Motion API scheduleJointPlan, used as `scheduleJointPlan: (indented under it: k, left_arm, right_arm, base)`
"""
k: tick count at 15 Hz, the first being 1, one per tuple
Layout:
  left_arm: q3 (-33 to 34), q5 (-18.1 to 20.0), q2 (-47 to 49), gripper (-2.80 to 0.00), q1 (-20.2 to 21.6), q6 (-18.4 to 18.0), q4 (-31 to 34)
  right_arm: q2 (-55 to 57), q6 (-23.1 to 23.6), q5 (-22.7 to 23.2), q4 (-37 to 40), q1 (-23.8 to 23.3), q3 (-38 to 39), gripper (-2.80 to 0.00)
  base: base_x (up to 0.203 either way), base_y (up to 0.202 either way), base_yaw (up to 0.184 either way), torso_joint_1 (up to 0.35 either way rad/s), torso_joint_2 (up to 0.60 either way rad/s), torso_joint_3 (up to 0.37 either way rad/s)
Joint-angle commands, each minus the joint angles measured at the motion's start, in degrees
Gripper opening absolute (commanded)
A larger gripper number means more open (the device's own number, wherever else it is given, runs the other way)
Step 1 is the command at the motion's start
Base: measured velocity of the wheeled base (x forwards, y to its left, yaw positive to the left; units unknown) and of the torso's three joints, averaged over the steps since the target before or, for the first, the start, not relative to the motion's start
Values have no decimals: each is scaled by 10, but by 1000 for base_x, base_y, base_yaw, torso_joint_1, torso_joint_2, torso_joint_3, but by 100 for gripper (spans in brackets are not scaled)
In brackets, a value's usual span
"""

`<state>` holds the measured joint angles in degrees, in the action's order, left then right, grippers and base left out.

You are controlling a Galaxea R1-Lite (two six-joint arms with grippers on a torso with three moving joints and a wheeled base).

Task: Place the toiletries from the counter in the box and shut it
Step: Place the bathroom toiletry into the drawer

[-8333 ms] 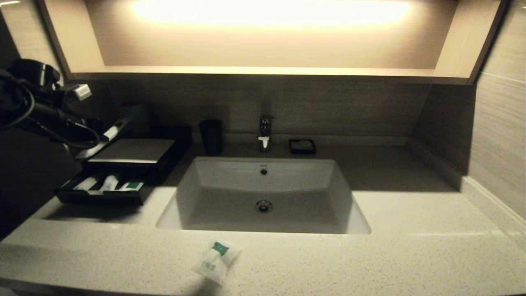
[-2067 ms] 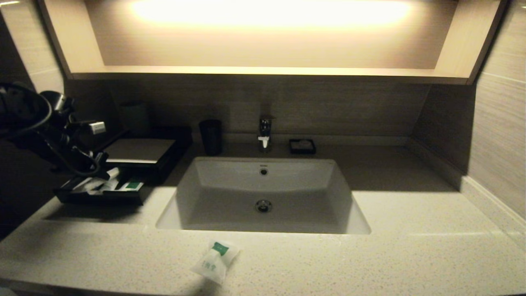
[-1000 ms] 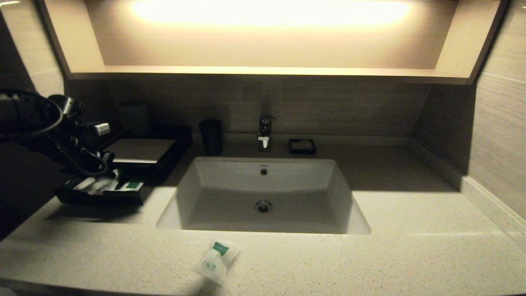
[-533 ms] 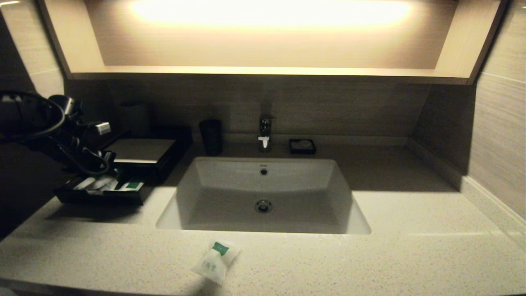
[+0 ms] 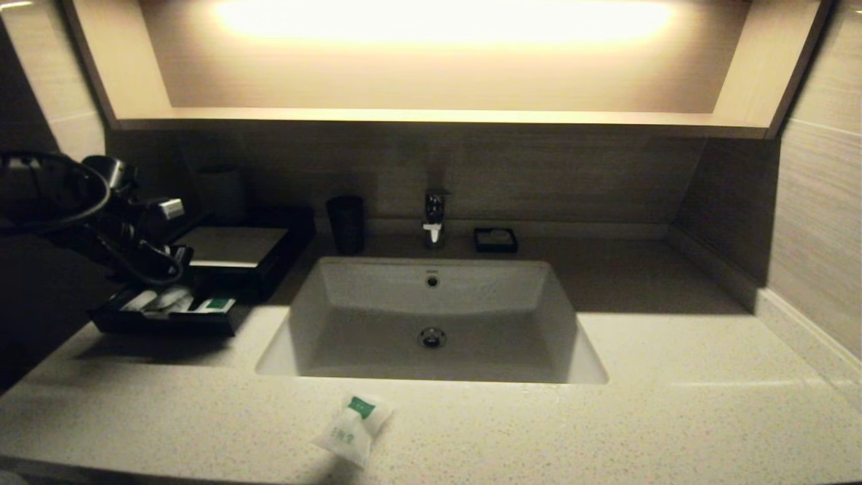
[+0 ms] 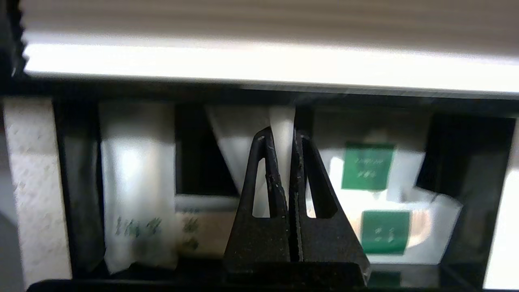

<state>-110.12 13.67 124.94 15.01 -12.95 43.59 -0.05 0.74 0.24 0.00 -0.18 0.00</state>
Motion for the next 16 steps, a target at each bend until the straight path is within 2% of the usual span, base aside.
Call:
scheduleJointPlan:
  k: [1,11,12,16]
  left_arm:
    - [0,1,0,-280,-1,-1,-3]
    - [0,0,1,-280,-1,-1,-6]
    - [0,0,0,0,-1,-1,-5]
    - [1,0,-7,0,0,-1,3]
  right_arm:
    - [0,0,0,0,0,1,-280]
    - [0,0,0,0,0,1,-280]
    - [0,0,0,0,0,1,-280]
    - [0,0,0,0,0,1,-280]
  base:
    - [0,0,0,0,0,0]
    - [0,0,0,0,0,0]
    - [0,0,0,0,0,0]
    - [0,0,0,0,0,0]
